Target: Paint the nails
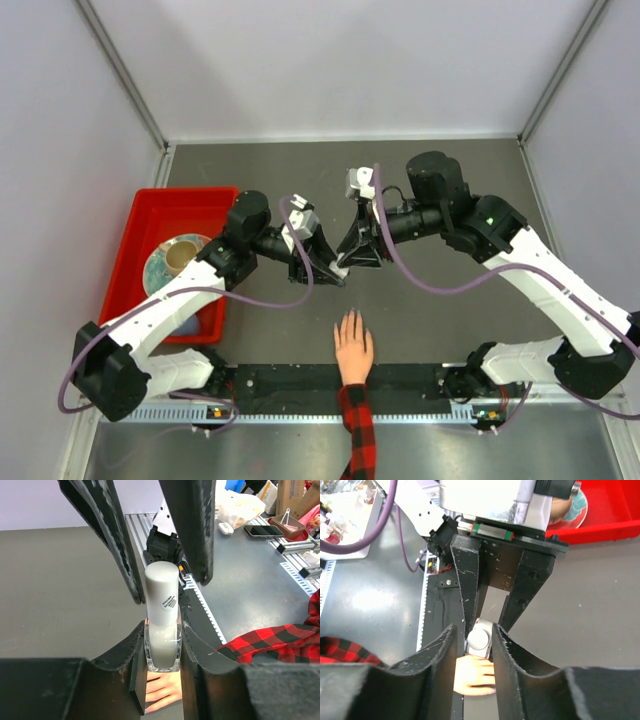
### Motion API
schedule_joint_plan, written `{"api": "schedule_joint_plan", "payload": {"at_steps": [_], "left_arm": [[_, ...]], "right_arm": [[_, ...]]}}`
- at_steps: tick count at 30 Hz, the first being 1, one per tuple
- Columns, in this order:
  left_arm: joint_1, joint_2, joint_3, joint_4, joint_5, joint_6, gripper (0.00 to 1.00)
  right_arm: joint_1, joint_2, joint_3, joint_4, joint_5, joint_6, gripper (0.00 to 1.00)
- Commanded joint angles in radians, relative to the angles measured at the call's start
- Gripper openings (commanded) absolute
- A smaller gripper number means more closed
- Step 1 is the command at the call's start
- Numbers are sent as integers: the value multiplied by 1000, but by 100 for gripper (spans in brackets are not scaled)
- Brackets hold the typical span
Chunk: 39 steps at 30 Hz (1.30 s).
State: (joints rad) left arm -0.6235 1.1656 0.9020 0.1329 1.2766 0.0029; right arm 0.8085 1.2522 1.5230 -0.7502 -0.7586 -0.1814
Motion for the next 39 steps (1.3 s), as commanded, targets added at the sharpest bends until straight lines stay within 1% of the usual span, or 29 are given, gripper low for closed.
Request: {"api": "schedule_joint_plan", "payload": {"at_steps": [1, 5, 9, 12, 13, 15, 18, 20, 21, 22, 23, 24, 25, 26, 27, 28, 29, 30, 31, 32, 33, 35, 39], "left_arm": [[-4, -7, 49, 10, 17, 28, 0], [-4, -7, 51, 8, 17, 28, 0], [-4, -12, 51, 7, 9, 32, 0], [-4, -20, 52, -9, -19, 49, 0], [-4, -23, 52, -15, -32, 54, 0], [-4, -30, 52, -32, -104, 72, 0], [-4, -44, 57, -70, -235, 101, 0], [-4, -59, 52, -72, -310, 101, 0], [-4, -66, 49, -69, -372, 103, 0], [-4, -70, 45, -67, -413, 101, 0], [-4, -82, 40, -58, -452, 94, 0], [-4, -89, 32, -47, -542, 88, 0], [-4, -96, 23, -49, -592, 89, 0], [-4, -109, 20, -52, -659, 89, 0], [-4, -116, 15, -55, -716, 97, 0], [-4, -125, 9, -64, -832, 103, 0], [-4, -142, 6, -68, -880, 112, 0], [-4, -149, 2, -73, -916, 120, 0], [-4, -158, -3, -76, -965, 127, 0], [-4, -174, -8, -75, -976, 143, 0], [-4, -184, -20, -67, -982, 144, 0], [-4, -216, -40, -30, -994, 147, 0], [-4, -241, -63, -9, -1008, 154, 0]], "right_arm": [[-8, 6, 42, -9, -30, -27, 31], [-8, 4, 34, -12, -8, -30, 31], [-8, 3, 28, -6, -12, -24, 25], [-8, 4, 26, -8, -10, -24, 16], [-8, 6, 26, -8, -7, -24, 8], [-6, 9, 23, 5, 4, -20, 0], [3, 13, 5, 28, 42, 19, 0], [47, 12, -13, 46, 146, 46, 0], [70, 9, -33, 72, 194, 56, 0], [96, 7, -46, 96, 337, 87, 0], [139, 7, -61, 121, 419, 117, 0], [158, 10, -84, 144, 491, 152, 0], [175, 19, -90, 188, 640, 248, 0], [204, 41, -92, 201, 722, 294, 0], [266, 61, -74, 210, 816, 336, 0], [309, 82, -54, 198, 1058, 447, 0], [339, 104, -29, 175, 1161, 506, 0], [392, 157, 32, 146, 1247, 569, 0], [409, 179, 61, 114, 1401, 708, 0], [423, 208, 90, 53, 1438, 761, 0], [443, 252, 147, 34, 1447, 810, 0], [465, 283, 192, -21, 1498, 849, 0], [475, 263, 181, 6, 1503, 872, 0]]}}
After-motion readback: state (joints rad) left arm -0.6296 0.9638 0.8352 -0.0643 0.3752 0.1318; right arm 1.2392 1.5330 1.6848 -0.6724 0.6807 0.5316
